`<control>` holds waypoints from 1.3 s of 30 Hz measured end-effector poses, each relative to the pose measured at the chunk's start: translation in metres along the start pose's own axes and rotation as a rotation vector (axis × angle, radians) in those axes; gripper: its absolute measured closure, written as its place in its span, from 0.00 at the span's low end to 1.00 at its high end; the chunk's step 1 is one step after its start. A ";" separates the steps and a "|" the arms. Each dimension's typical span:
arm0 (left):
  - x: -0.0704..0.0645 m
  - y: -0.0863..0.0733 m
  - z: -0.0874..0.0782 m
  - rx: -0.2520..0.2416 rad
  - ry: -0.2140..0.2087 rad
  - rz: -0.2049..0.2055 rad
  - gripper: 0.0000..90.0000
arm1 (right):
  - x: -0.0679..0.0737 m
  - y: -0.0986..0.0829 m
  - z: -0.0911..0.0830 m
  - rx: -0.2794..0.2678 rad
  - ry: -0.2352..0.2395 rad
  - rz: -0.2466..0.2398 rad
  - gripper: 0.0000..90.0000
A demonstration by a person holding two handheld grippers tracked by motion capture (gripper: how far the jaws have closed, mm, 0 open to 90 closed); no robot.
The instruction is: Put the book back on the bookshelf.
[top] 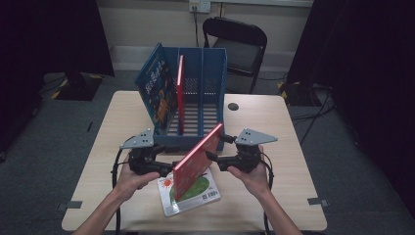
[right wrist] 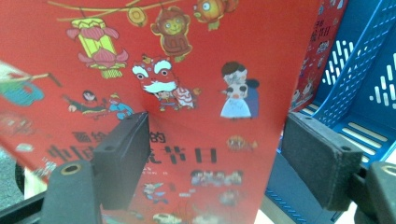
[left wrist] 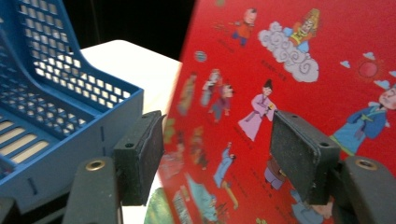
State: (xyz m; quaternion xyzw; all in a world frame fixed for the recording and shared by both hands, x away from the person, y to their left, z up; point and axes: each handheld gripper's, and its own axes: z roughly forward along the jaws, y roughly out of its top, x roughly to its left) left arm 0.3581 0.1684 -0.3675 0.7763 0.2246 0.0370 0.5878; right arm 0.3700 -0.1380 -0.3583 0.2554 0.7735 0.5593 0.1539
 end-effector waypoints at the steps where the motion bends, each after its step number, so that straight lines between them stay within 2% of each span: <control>1: -0.001 0.000 0.001 0.006 -0.003 0.004 0.38 | 0.000 0.000 0.001 0.001 0.003 0.002 0.27; 6: -0.001 0.000 0.002 0.006 0.011 0.004 0.35 | 0.000 0.001 0.004 0.002 0.015 0.001 0.27; 11: 0.002 -0.002 0.002 -0.001 0.023 -0.019 0.32 | 0.000 0.002 0.009 0.000 0.020 0.006 0.27; 24: 0.001 -0.004 0.015 0.016 0.021 -0.033 0.32 | -0.002 0.002 0.010 -0.003 -0.001 0.028 0.28; 39: -0.001 -0.004 0.016 0.019 0.031 -0.039 0.32 | 0.000 0.006 0.015 0.007 -0.014 0.031 0.30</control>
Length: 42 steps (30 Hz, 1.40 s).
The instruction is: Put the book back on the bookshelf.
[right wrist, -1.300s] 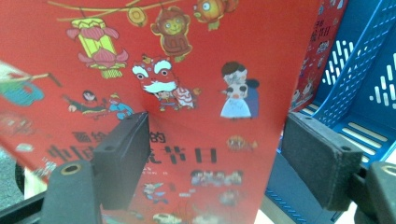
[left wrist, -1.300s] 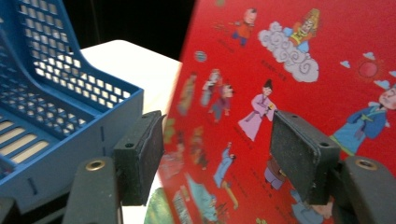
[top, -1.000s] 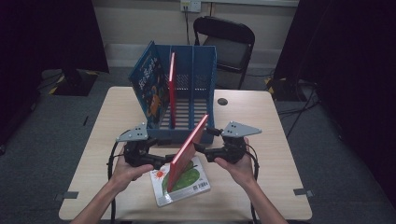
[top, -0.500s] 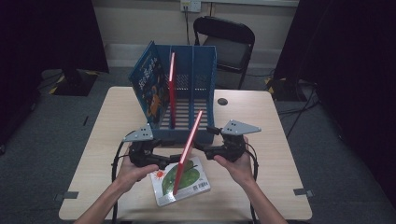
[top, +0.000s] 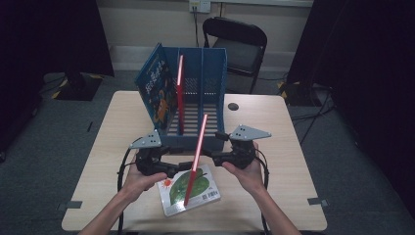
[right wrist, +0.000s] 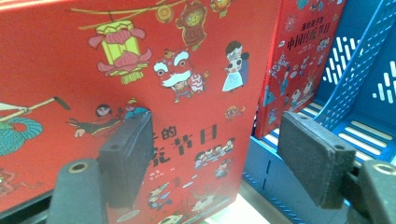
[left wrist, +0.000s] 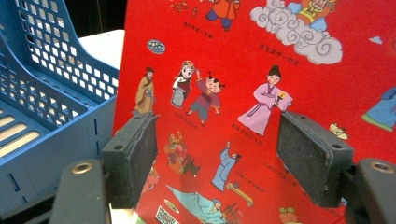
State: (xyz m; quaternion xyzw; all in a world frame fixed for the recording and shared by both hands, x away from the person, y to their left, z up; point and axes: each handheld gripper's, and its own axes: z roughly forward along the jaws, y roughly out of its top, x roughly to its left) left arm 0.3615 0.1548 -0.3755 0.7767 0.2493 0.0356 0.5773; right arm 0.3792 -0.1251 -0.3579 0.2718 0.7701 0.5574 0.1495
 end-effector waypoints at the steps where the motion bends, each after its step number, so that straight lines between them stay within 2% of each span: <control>1: 0.000 0.000 0.000 -0.002 0.002 0.000 0.32 | 0.000 0.000 0.001 0.001 0.001 0.000 0.31; 3: -0.001 0.000 0.000 -0.005 0.010 0.013 0.32 | 0.000 0.001 0.001 0.003 0.003 -0.001 0.31; 14: 0.001 0.000 -0.001 -0.007 0.023 0.000 0.29 | 0.001 0.007 0.011 0.012 0.014 -0.004 0.32; 18: -0.001 0.000 -0.001 -0.011 0.043 0.012 0.27 | 0.003 0.010 0.013 0.011 0.018 -0.010 0.33; 25: 0.000 0.000 0.000 -0.009 0.044 0.005 0.24 | 0.005 0.013 0.016 0.006 0.030 -0.011 0.34; 28: -0.002 0.000 0.003 -0.017 0.050 0.004 0.23 | 0.005 0.014 0.018 0.010 0.048 -0.006 0.38; 42: -0.001 -0.001 -0.003 0.012 0.049 -0.001 0.18 | 0.013 0.019 0.025 0.024 0.087 -0.023 0.38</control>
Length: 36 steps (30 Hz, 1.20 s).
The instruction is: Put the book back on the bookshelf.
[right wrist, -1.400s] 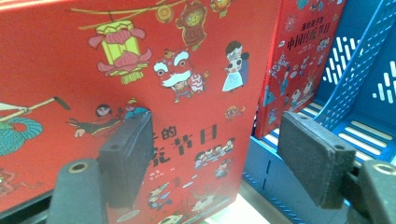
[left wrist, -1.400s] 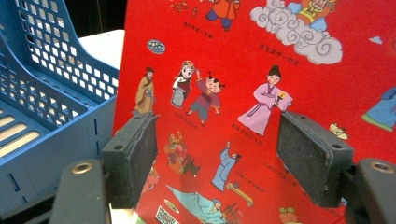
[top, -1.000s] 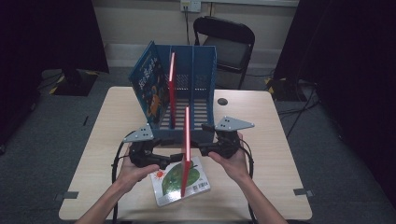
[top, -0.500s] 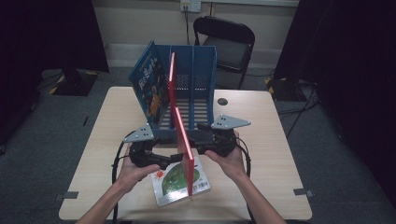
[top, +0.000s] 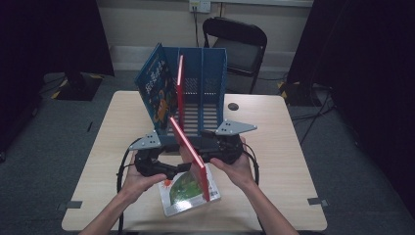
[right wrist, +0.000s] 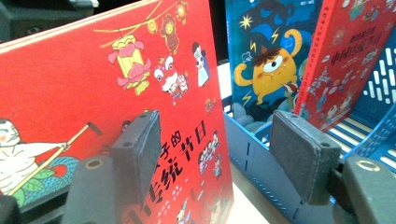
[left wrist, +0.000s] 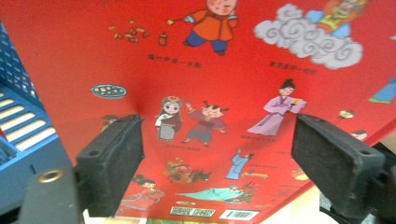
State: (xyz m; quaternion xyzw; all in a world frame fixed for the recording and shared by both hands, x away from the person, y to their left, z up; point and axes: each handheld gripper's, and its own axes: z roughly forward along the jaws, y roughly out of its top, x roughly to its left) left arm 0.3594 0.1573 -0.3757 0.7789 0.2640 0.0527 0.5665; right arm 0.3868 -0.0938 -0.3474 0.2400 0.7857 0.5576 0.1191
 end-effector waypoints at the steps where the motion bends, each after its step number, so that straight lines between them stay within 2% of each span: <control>1: 0.001 -0.001 0.000 -0.004 -0.002 -0.006 0.17 | 0.001 0.000 0.001 0.001 0.002 -0.002 0.38; 6: 0.002 -0.001 -0.002 -0.001 0.002 -0.015 0.16 | 0.002 0.003 0.005 -0.003 0.006 0.002 0.38; 13: 0.002 -0.001 -0.002 0.003 -0.001 -0.002 0.15 | 0.001 0.006 0.006 -0.003 0.017 0.000 0.38; 22: 0.004 -0.001 -0.008 0.005 0.004 0.015 0.17 | 0.001 -0.007 0.000 0.000 0.008 0.006 0.35; 31: 0.006 -0.001 -0.008 0.002 0.003 0.010 0.17 | 0.004 -0.018 -0.038 -0.012 -0.011 0.003 0.40; 36: 0.008 -0.001 -0.008 0.008 0.004 0.008 0.17 | 0.011 -0.032 -0.053 0.020 -0.018 -0.007 0.42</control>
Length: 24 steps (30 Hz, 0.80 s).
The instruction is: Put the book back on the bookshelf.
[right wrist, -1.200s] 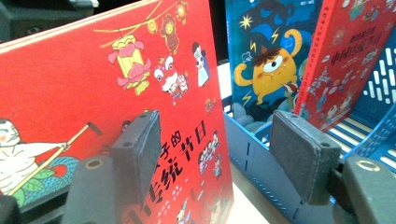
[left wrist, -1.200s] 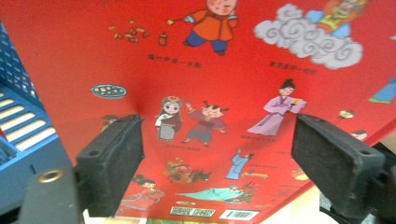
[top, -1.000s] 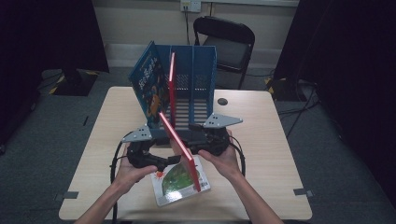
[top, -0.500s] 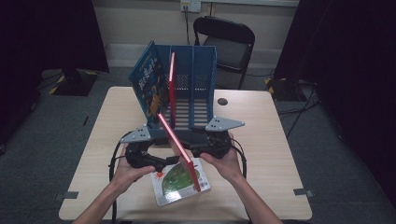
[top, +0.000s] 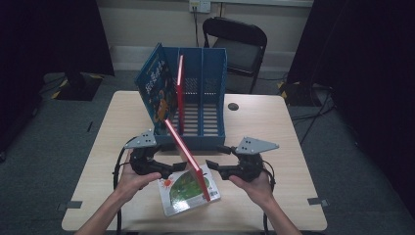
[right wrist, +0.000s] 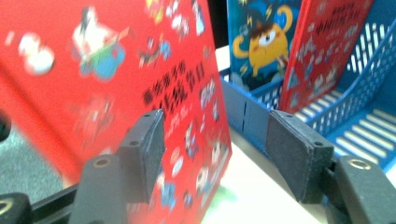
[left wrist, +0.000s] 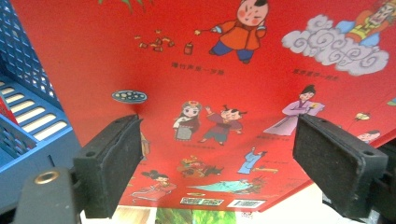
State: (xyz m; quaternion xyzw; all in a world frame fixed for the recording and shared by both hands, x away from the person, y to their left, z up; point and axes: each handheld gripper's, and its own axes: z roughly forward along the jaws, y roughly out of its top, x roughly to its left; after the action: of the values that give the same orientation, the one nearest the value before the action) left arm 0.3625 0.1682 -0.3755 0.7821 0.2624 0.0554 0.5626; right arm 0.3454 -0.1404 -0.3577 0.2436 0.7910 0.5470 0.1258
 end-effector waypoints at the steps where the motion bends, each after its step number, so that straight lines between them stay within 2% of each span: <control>1: 0.000 0.000 0.000 0.000 0.000 0.000 0.17 | 0.000 0.000 0.000 0.000 0.000 0.000 0.42; 3: 0.000 0.000 0.000 0.004 -0.002 0.000 0.17 | 0.005 -0.011 -0.009 0.035 -0.016 0.007 0.42; 8: 0.002 -0.001 0.000 0.003 0.000 -0.006 0.17 | 0.014 -0.024 -0.018 0.053 0.010 0.008 0.42; 15: 0.004 -0.003 0.003 0.020 0.009 -0.017 0.18 | 0.027 -0.031 -0.017 0.088 0.057 -0.022 0.40; 18: 0.005 -0.004 0.004 0.023 0.016 -0.022 0.18 | 0.030 -0.032 -0.012 0.087 0.081 -0.020 0.39; 24: 0.005 -0.006 0.005 0.029 0.026 -0.028 0.18 | 0.038 -0.032 0.013 0.125 0.113 -0.041 0.37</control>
State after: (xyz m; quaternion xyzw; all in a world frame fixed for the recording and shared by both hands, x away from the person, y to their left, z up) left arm 0.3673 0.1674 -0.3837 0.7855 0.2815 0.0541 0.5485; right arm 0.3112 -0.1191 -0.3899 0.2034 0.8343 0.5067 0.0764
